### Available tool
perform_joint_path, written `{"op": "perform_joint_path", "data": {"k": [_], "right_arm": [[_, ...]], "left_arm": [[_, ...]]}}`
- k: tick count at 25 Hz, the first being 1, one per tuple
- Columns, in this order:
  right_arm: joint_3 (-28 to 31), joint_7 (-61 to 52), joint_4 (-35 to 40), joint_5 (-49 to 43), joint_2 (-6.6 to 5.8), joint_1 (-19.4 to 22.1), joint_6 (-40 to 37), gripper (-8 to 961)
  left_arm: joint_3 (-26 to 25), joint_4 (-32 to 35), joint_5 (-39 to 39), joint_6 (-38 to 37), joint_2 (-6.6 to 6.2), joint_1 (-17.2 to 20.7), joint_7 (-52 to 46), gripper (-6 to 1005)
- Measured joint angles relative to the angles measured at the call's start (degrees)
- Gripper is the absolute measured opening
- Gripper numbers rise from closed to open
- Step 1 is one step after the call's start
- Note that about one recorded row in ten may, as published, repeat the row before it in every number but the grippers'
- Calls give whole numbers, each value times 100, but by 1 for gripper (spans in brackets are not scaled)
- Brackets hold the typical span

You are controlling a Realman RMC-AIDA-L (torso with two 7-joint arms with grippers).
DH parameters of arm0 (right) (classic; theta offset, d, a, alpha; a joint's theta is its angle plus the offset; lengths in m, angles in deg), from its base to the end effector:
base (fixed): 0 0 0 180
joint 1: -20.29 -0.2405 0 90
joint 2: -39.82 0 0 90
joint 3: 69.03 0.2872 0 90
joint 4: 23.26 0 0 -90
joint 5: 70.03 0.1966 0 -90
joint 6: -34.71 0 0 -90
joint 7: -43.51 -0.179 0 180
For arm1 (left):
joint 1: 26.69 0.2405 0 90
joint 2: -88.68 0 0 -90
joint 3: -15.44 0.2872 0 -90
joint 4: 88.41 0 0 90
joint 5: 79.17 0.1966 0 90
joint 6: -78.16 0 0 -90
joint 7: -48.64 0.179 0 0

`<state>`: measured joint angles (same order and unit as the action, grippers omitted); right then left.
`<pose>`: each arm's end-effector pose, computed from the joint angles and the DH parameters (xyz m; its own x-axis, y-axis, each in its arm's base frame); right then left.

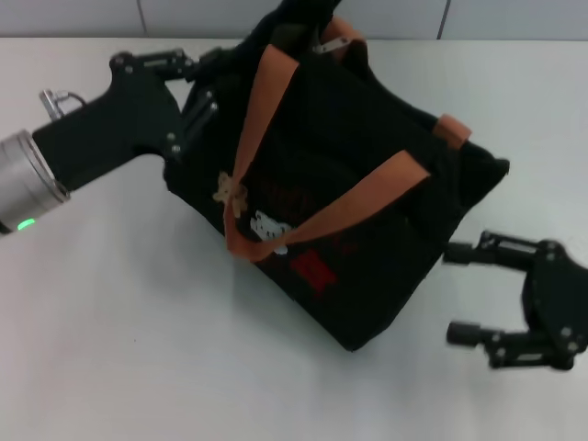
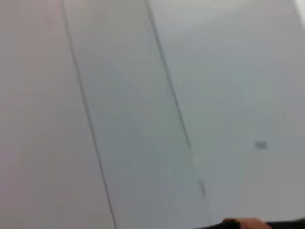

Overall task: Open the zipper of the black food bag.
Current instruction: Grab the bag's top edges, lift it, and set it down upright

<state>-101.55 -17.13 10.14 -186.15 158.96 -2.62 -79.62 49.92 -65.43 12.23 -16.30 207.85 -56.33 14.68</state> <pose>0.2633 0.2498 -0.0316 0.7199 -0.1621 -0.6749 -0.2156 -0.9765 0.0045 -0.2360 0.3473 -0.0220 0.6974 -0.3195 0.6415 0.1704 -0.7955 -0.5815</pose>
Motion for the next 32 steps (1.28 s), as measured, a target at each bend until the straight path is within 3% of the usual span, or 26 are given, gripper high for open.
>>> {"op": "perform_joint_path", "data": {"k": [5,13,17,22,29,32], "right_arm": [[902,-163,-58,348,-2,87,-227,835],[1103,-523,-418,1310,20,85,-111,835],[1108,-579,-421,1331,7,104,-102,835],[1104,-567,-402,1305,-2,156,-65,835],[1091,-560,-389,1266,-16,161,-57,835],[1083,-551,-321,1092,-23,163,-99,834]], "left_arm": [[13,630,-79,-637,0,-123,-111,178],[416,955,-384,-741,0,-131,-74,30],[444,940,-839,-905,-28,217,-92,15],[374,913,-1022,-1021,-73,949,-112,-2],[245,758,-1028,-1027,-90,1856,-184,83],[215,560,-991,-963,-145,2049,-231,145]]}}
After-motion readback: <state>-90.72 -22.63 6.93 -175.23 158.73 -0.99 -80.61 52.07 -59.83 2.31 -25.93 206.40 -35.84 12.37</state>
